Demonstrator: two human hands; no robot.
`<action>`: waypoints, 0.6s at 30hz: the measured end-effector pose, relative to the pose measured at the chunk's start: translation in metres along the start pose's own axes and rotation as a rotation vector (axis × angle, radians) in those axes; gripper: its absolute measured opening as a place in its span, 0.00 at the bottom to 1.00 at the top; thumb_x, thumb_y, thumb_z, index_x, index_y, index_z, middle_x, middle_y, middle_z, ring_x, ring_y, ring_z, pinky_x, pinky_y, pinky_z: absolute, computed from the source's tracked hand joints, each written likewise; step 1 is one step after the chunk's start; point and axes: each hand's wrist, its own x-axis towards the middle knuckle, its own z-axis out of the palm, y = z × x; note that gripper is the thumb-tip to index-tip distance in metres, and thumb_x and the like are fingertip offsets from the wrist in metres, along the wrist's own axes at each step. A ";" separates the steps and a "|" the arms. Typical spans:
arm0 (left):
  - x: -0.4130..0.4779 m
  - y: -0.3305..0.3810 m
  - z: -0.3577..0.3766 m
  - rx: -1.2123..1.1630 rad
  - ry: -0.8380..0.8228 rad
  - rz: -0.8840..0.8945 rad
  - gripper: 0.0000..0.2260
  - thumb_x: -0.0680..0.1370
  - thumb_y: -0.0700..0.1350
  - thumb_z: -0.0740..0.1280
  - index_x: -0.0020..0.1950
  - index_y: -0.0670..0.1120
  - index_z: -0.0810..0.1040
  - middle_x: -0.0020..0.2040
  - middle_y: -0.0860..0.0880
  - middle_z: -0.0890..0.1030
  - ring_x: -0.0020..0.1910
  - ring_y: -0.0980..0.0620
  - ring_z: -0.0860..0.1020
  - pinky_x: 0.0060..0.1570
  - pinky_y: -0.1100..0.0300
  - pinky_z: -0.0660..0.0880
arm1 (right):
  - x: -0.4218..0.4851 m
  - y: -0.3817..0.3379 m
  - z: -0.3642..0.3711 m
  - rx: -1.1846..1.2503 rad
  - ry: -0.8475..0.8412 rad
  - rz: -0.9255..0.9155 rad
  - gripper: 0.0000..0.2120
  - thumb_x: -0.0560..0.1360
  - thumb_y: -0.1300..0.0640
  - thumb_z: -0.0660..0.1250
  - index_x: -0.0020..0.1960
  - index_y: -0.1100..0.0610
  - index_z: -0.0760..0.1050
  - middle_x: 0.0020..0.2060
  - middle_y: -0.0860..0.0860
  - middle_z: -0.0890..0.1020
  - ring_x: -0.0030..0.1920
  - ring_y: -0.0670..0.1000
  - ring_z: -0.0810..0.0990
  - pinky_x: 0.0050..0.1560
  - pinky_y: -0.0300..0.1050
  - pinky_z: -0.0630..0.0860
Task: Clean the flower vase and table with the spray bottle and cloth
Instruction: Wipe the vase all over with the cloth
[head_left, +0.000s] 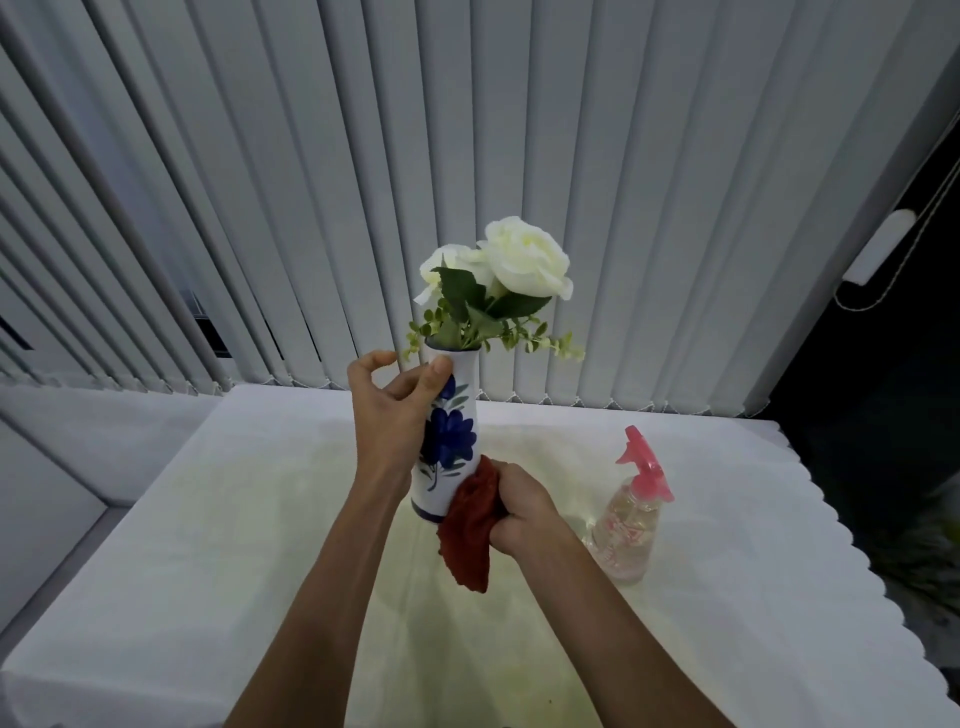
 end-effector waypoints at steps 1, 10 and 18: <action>0.000 -0.001 0.000 0.044 0.002 0.038 0.22 0.72 0.51 0.75 0.59 0.47 0.68 0.44 0.51 0.87 0.44 0.55 0.86 0.50 0.55 0.83 | -0.001 -0.001 0.000 0.023 -0.004 -0.010 0.19 0.67 0.67 0.75 0.59 0.67 0.85 0.53 0.64 0.88 0.57 0.66 0.86 0.57 0.67 0.82; 0.003 0.005 0.003 0.458 0.136 0.111 0.21 0.68 0.59 0.78 0.53 0.52 0.75 0.45 0.56 0.81 0.45 0.56 0.80 0.45 0.65 0.74 | -0.027 -0.014 -0.003 0.034 0.139 -0.189 0.03 0.75 0.68 0.71 0.44 0.65 0.83 0.48 0.64 0.87 0.45 0.63 0.86 0.54 0.64 0.85; 0.016 -0.010 -0.001 0.296 -0.025 -0.003 0.06 0.70 0.48 0.76 0.45 0.51 0.84 0.44 0.50 0.87 0.50 0.44 0.85 0.50 0.45 0.82 | -0.054 -0.045 0.016 -0.173 0.050 -0.433 0.07 0.80 0.64 0.68 0.49 0.55 0.83 0.50 0.56 0.86 0.50 0.56 0.84 0.55 0.51 0.83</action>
